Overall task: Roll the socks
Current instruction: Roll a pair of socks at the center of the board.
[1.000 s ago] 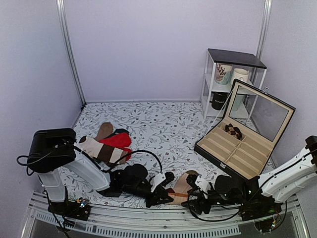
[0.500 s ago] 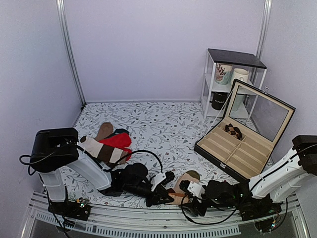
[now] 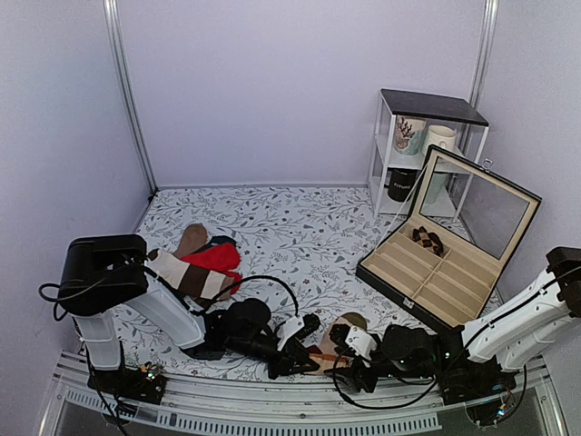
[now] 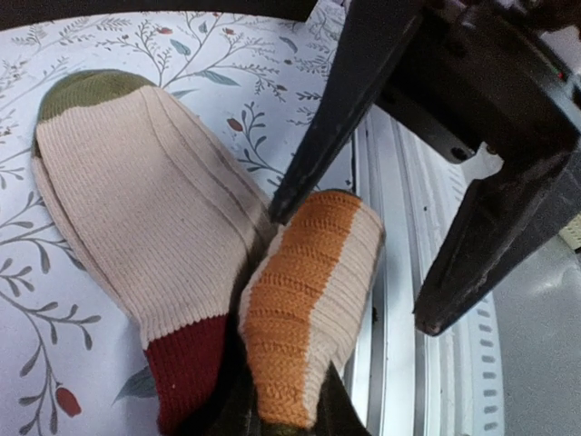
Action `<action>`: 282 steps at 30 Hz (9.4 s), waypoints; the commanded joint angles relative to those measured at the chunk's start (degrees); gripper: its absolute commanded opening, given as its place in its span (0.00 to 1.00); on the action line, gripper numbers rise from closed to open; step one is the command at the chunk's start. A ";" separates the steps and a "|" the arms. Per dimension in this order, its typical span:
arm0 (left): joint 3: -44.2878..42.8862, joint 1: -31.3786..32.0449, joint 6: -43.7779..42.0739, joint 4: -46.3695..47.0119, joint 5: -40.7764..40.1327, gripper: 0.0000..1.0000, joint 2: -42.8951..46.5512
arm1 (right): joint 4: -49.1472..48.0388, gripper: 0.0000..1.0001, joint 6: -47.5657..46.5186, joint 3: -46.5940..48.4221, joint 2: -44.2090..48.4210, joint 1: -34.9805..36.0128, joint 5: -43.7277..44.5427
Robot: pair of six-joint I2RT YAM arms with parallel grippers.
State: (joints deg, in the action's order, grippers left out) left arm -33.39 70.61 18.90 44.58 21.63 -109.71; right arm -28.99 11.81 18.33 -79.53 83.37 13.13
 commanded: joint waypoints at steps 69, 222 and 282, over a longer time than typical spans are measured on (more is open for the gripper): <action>7.90 5.06 -24.24 3.32 -7.41 0.59 4.85 | -1.77 0.13 23.79 -2.02 -24.23 -13.48 -32.56; 2.38 3.79 -27.79 -1.55 -6.17 0.00 3.33 | -0.88 0.14 29.80 -3.82 -22.16 -11.83 -28.62; -2.30 0.27 -6.16 -34.92 -27.91 0.00 6.31 | 19.15 0.03 8.27 33.48 -28.26 -29.66 -23.10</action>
State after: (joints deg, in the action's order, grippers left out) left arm -37.23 71.94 12.32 21.82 -4.23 -100.12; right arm -7.90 23.75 49.06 -104.31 54.28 -6.57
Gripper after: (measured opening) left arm 0.106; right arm 0.042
